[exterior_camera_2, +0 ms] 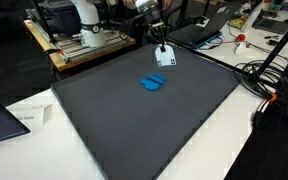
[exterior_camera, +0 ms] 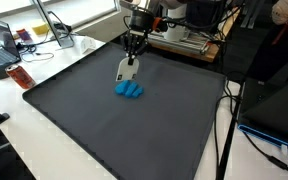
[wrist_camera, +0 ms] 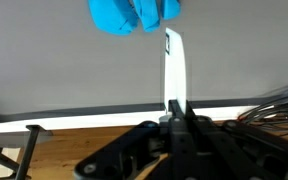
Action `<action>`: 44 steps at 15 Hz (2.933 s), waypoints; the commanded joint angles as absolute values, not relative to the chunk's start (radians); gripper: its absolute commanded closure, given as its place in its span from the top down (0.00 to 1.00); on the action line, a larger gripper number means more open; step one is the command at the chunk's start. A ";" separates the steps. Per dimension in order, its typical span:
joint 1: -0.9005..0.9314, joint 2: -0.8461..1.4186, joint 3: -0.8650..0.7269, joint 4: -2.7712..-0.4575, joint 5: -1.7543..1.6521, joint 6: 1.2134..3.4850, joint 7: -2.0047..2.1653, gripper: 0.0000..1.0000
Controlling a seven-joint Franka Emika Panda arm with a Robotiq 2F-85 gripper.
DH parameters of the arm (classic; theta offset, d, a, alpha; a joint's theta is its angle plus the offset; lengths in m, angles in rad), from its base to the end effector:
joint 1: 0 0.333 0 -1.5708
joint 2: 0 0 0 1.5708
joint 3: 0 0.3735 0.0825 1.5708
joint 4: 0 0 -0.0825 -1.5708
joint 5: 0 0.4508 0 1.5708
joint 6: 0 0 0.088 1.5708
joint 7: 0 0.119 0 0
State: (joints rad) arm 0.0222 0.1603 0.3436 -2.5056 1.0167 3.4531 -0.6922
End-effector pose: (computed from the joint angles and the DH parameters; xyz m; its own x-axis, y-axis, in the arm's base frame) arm 0.5188 0.0900 0.2772 0.7790 -0.0489 0.6251 -0.0365 -0.9988 -0.0327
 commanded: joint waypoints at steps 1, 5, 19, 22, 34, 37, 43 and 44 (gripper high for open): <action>-0.050 0.172 0.443 -2.574 0.872 3.563 -0.528 0.01; -0.106 0.240 0.478 -2.655 0.725 3.664 -0.406 0.01; 0.123 0.390 0.072 -2.749 0.272 3.934 -0.108 0.01; 0.121 0.382 0.061 -2.749 0.233 3.914 -0.108 0.01; 0.114 0.184 0.050 -2.790 0.183 3.572 -0.082 0.01; 0.122 0.126 0.041 -2.744 0.187 3.394 -0.081 0.01; 0.081 -0.072 0.047 -2.749 0.138 3.059 -0.060 0.01; 0.080 -0.094 0.047 -2.729 0.128 2.990 -0.061 0.01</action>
